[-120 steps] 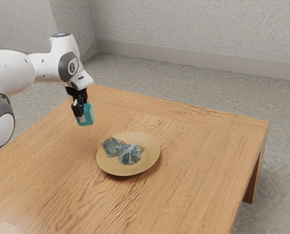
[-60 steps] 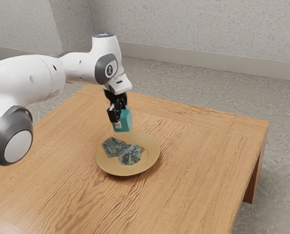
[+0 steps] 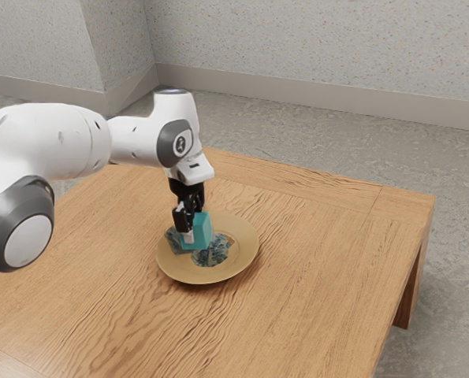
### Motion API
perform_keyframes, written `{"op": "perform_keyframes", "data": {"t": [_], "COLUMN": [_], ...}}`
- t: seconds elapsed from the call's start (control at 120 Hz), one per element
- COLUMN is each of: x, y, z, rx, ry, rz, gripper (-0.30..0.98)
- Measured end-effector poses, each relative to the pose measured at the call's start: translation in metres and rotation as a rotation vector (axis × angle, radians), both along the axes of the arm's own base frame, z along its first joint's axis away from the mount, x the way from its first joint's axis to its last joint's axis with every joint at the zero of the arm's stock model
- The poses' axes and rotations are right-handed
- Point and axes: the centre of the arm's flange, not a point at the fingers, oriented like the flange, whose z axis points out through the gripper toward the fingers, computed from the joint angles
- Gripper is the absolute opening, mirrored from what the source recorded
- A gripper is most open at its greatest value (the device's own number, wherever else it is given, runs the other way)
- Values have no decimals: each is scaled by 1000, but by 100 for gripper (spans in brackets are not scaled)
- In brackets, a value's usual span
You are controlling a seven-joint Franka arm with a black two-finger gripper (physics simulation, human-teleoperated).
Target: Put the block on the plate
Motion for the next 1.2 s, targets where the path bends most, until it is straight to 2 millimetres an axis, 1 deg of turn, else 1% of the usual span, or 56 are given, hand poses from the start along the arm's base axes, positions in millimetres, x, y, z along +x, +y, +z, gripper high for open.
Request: {"op": "perform_keyframes", "data": {"t": [0.05,0.117,0.225,0.333,0.4,0.467,0.633,0.758,0.833,0.908,1.017,1.067,1.15,1.2], "x": [0,1,1,2,2,2,-1,-11,-21,-37,-61,-74,-89,-96], "y": [0,1,2,4,6,6,6,7,11,14,11,5,-14,-24], "z": [-7,-10,-11,-10,-5,8,58,106,137,172,218,239,278,291], "rx": [2,4,4,5,4,-2,-24,-31,-37,-47,-54,-49,-32,-16], "ry": [5,6,3,-2,-10,-28,-87,-116,-119,-116,-94,-85,-82,-66], "rz": [2,3,6,8,10,10,3,30,85,163,296,352,441,500], "gripper": [40,41,51,58,61,63,66,67,68,68,68,68,68,68]}}
